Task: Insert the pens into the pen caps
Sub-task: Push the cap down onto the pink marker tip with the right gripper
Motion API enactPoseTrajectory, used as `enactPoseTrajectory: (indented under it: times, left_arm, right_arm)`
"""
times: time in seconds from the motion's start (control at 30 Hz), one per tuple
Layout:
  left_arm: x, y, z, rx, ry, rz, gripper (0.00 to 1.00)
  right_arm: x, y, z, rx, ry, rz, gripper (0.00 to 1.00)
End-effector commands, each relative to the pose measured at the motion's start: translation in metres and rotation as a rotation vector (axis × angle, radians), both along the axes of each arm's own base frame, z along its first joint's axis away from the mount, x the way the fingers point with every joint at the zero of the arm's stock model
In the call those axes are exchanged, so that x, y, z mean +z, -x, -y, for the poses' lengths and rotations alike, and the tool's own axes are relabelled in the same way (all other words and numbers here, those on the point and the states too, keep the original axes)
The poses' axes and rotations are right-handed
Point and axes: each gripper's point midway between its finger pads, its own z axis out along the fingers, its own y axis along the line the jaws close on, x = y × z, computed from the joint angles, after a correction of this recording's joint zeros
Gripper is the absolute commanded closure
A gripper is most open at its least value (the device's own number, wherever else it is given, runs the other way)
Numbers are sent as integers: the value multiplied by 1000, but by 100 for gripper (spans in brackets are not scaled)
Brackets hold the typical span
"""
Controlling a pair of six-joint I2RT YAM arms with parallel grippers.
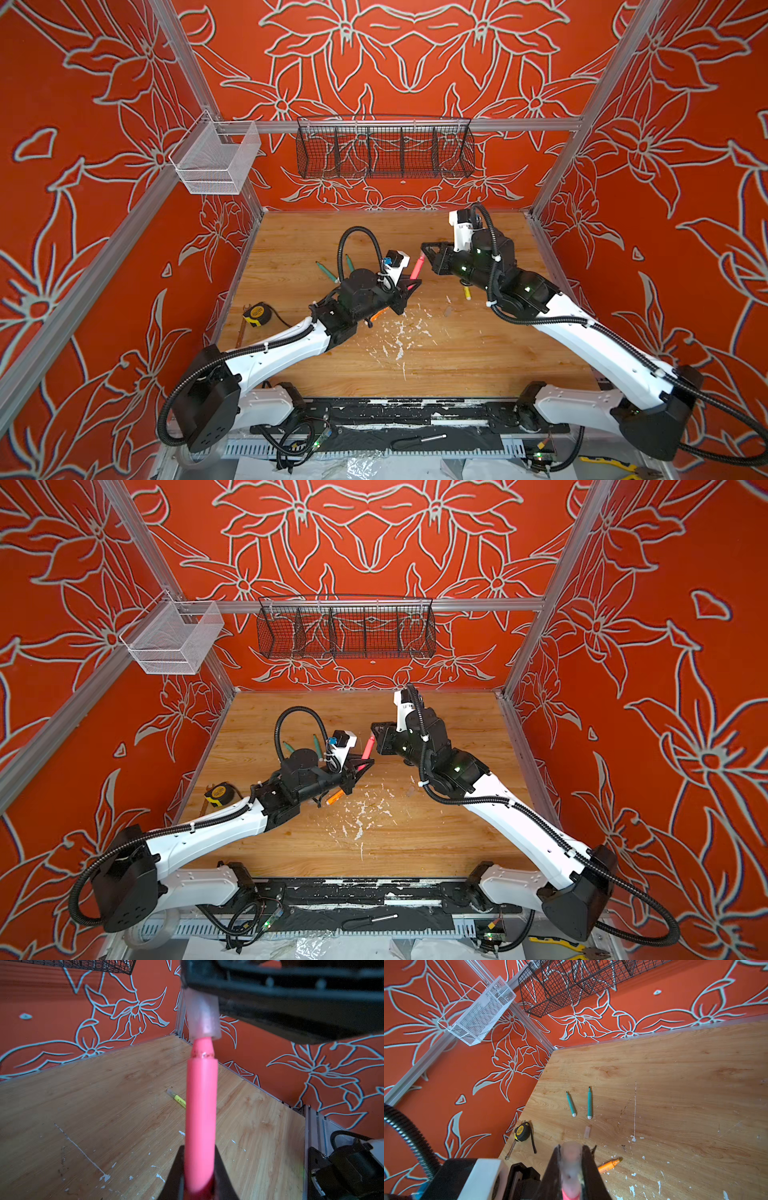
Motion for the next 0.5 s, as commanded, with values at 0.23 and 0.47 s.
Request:
enactPoseTrajectory:
  times: [0.23,0.47]
  left_arm:
    - [35,-6,-5,33,-17,167,100]
    - [43,-14,-11,61,7,166,100]
  right_arm:
    - [5,18,-12,53,-63,-39,84]
    - [-3,21,-19,81,-39,-50,81]
